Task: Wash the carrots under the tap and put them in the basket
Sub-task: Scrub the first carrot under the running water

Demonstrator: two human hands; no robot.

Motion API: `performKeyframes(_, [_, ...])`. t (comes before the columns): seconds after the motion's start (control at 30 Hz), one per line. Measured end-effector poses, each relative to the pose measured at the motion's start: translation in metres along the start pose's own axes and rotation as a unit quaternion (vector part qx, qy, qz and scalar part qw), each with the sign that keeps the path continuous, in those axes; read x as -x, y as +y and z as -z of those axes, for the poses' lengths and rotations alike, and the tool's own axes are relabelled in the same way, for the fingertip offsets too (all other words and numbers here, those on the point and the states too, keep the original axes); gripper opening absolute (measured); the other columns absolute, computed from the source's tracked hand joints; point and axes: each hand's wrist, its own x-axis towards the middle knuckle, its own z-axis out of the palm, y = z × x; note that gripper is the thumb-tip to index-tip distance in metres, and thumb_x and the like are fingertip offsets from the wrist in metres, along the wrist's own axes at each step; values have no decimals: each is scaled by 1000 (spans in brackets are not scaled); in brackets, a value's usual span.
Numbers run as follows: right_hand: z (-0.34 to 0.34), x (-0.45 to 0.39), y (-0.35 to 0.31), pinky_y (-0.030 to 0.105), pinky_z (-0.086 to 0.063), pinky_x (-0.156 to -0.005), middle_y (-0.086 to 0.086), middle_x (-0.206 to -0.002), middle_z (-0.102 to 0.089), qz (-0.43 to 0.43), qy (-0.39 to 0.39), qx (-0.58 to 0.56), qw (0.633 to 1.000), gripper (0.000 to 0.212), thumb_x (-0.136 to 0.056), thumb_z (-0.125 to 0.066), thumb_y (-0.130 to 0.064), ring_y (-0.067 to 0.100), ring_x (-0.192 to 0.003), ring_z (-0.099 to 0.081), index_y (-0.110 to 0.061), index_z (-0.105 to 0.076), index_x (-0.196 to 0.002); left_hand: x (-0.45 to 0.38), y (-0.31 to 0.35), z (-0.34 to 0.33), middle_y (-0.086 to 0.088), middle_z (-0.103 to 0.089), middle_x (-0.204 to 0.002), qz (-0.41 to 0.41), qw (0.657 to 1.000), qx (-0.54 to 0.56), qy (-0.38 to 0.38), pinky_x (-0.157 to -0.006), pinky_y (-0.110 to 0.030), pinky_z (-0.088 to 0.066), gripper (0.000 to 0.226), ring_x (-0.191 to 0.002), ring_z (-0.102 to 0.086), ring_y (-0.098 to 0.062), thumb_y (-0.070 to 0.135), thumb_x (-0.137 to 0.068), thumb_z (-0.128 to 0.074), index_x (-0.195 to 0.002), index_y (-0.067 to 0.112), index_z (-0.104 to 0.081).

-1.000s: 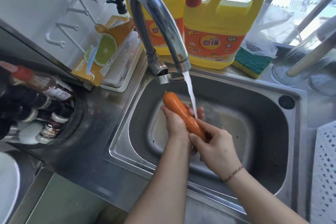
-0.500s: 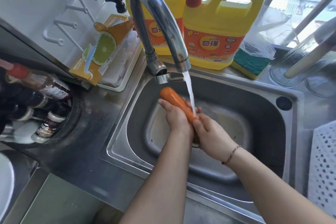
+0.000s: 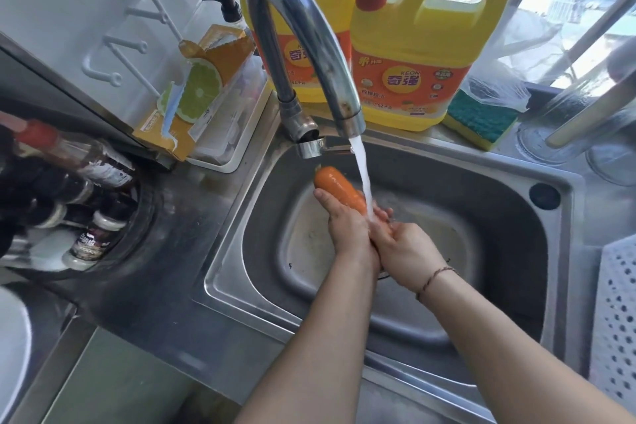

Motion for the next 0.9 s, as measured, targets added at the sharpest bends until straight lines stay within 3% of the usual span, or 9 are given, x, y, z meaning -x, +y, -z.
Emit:
performKeyframes(0.1, [-1, 7, -4, 23, -34, -41, -4, -43, -46, -8, -54, -114, 992, 51, -98, -43, -51, 16, -37, -39, -15, -50, -63, -1, 5, 3, -4, -45, -43, -7, 1000, -15, -17, -55, -26, -41, 73, -33, -45, -17, 73, -95, -19, -70, 11, -47])
performKeyframes(0.2, [-3, 8, 0, 32, -40, -51, -10, -46, -46, 112, -75, -116, 984, 41, -103, -41, -40, 11, -41, -42, -21, -50, -68, -11, 15, 7, -5, -47, -55, 19, 1000, 12, -12, -54, -24, -44, 71, -40, -48, -18, 77, -93, -19, -79, 14, -48])
performKeyframes(0.37, [3, 8, 12, 36, -40, -59, -2, -65, -46, 166, -168, -176, 956, 15, -95, -45, -30, 13, -54, -44, -18, -51, -100, -19, 20, 10, -7, -47, -69, 23, 998, 57, -10, -56, -24, -49, 71, -56, -46, -21, 76, -94, -18, -85, 14, -51])
performKeyframes(0.47, [12, 10, 16, 29, -43, -61, -1, -67, -50, 199, -192, -119, 953, 37, -103, -42, -20, 13, -59, -48, -21, -39, -139, -20, 17, 14, -8, -47, -75, 34, 996, 85, -14, -68, -31, -46, 70, -63, -46, -22, 76, -94, -17, -86, 15, -50])
performKeyframes(0.53, [17, 11, 17, 25, -45, -63, -3, -65, -54, 215, -198, -85, 952, 45, -101, -43, -23, 11, -59, -54, -23, -35, -145, -21, 13, 16, -7, -46, -74, 36, 994, 98, -10, -76, -34, -45, 70, -64, -46, -22, 77, -93, -16, -80, 16, -48])
performKeyframes(0.63, [16, 18, 13, 17, -45, -57, -4, -56, -58, 230, -90, -78, 966, 26, -101, -48, -9, 13, -51, -62, -18, -59, -123, -22, 12, 14, -4, -46, -61, 20, 992, 128, 8, -78, -34, -43, 69, -61, -45, -21, 75, -94, -16, -72, 17, -45])
performKeyframes(0.73, [12, 27, 7, 14, -48, -58, -3, -50, -66, 227, 78, -54, 969, 29, -95, -58, -9, 8, -48, -64, -36, -66, -90, -21, 12, 10, 1, -45, -51, 2, 986, 168, 19, -66, -29, -42, 66, -58, -42, -20, 75, -95, -18, -71, 18, -42])
performKeyframes(0.83, [8, 21, 2, 25, -53, -56, 0, -51, -67, 131, 123, -105, 978, 15, -88, -69, -22, 10, -47, -64, -25, -70, -73, -16, 6, 6, 1, -46, -54, -19, 983, 179, 34, -66, -30, -42, 65, -57, -44, -21, 77, -93, -18, -76, 20, -42])
performKeyframes(0.9, [5, 12, -2, 23, -45, -44, 4, -45, -61, 54, 132, -157, 977, 29, -88, -70, -29, 16, -36, -56, -13, -63, -64, -12, 3, 5, 1, -45, -53, -34, 982, 178, 44, -64, -30, -41, 65, -56, -44, -21, 79, -92, -20, -77, 20, -44])
